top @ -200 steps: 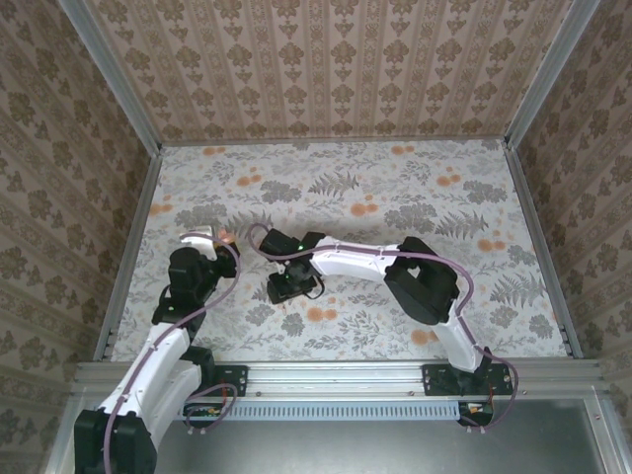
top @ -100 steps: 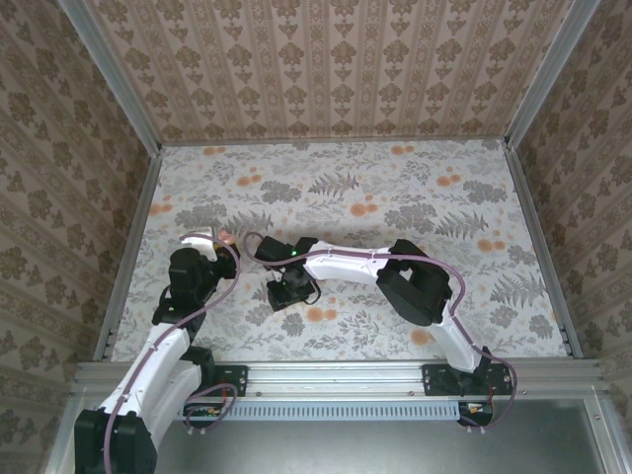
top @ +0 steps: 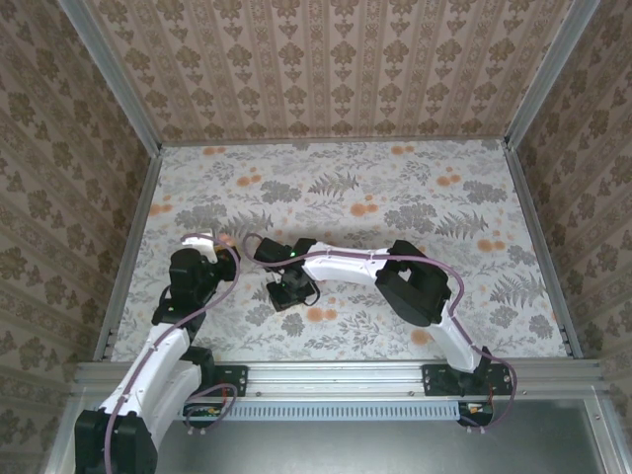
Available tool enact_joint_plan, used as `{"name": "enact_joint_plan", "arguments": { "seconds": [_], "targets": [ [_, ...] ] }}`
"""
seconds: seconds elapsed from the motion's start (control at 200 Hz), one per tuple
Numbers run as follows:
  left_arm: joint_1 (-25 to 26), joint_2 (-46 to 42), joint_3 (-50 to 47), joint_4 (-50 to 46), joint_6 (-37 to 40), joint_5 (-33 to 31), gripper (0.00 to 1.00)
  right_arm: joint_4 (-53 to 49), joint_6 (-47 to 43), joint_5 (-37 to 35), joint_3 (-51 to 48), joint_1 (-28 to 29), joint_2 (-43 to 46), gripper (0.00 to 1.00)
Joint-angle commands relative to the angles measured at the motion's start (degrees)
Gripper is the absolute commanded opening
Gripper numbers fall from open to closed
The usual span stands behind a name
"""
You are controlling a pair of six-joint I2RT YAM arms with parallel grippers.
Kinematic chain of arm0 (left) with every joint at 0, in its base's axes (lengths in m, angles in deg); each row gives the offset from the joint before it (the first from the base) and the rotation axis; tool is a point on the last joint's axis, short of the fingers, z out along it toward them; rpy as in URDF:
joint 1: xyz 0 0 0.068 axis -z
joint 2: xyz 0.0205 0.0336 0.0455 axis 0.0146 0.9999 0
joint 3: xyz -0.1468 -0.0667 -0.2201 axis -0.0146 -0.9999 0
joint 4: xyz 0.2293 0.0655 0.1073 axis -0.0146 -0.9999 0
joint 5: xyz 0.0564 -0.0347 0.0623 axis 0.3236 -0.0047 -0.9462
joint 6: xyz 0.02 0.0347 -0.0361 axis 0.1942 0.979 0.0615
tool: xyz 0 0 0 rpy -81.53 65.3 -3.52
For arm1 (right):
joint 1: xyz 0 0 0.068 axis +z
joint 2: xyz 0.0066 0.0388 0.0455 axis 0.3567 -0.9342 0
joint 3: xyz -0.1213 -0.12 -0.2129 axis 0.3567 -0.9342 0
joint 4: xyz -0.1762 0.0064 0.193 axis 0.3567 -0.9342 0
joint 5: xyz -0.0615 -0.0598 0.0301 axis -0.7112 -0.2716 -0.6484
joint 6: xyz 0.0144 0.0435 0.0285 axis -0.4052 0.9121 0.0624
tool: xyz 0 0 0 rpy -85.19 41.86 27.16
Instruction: Insert the wireless bluetooth earbuds into the charging case
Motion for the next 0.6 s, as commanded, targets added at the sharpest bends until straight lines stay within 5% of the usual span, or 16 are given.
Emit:
{"name": "enact_joint_plan", "arguments": {
  "seconds": [0.0,0.365,0.595],
  "targets": [
    [-0.4,-0.6,0.1,-0.1,-0.3,0.7,0.17,1.3,1.9,-1.0,-2.1,0.4,2.5,0.20],
    [0.4,4.2,-1.0,7.5,-1.2,7.6,0.17,17.4,0.8,-5.6,-16.0,-1.2,14.6,0.18],
    [5.0,12.7,-0.8,19.0,1.0,12.5,0.16,27.4,-7.3,-8.7,-27.7,-4.4,25.0,0.17]
  ]
}}
